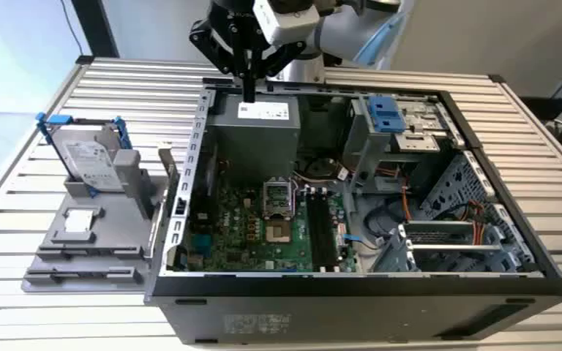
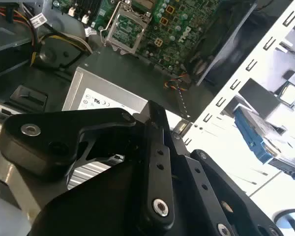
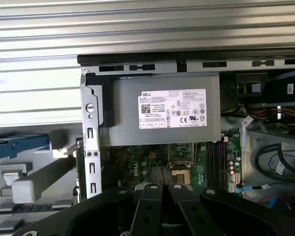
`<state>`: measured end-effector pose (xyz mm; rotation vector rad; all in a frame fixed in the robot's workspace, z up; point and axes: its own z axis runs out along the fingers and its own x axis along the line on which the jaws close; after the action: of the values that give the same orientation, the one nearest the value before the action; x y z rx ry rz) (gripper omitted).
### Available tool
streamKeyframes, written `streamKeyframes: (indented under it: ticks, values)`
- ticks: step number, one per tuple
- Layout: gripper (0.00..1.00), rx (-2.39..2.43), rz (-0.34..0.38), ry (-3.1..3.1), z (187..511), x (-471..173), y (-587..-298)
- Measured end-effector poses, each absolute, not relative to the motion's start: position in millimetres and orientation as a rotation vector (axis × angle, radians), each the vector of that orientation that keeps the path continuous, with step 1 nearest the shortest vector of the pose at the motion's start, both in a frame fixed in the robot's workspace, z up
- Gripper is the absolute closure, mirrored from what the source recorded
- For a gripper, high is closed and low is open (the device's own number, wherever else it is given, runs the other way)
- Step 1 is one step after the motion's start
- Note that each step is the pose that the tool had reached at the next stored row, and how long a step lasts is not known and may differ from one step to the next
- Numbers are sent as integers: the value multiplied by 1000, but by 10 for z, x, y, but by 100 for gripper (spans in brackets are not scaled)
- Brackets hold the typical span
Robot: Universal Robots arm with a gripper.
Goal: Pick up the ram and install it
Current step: 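Reach for the ram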
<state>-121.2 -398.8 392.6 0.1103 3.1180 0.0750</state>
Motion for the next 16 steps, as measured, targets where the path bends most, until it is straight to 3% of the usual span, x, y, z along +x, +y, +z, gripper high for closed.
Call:
streamKeyframes:
  ticks: [16]
  values:
    - [100,110,76,3118,3926,-1244,-3988]
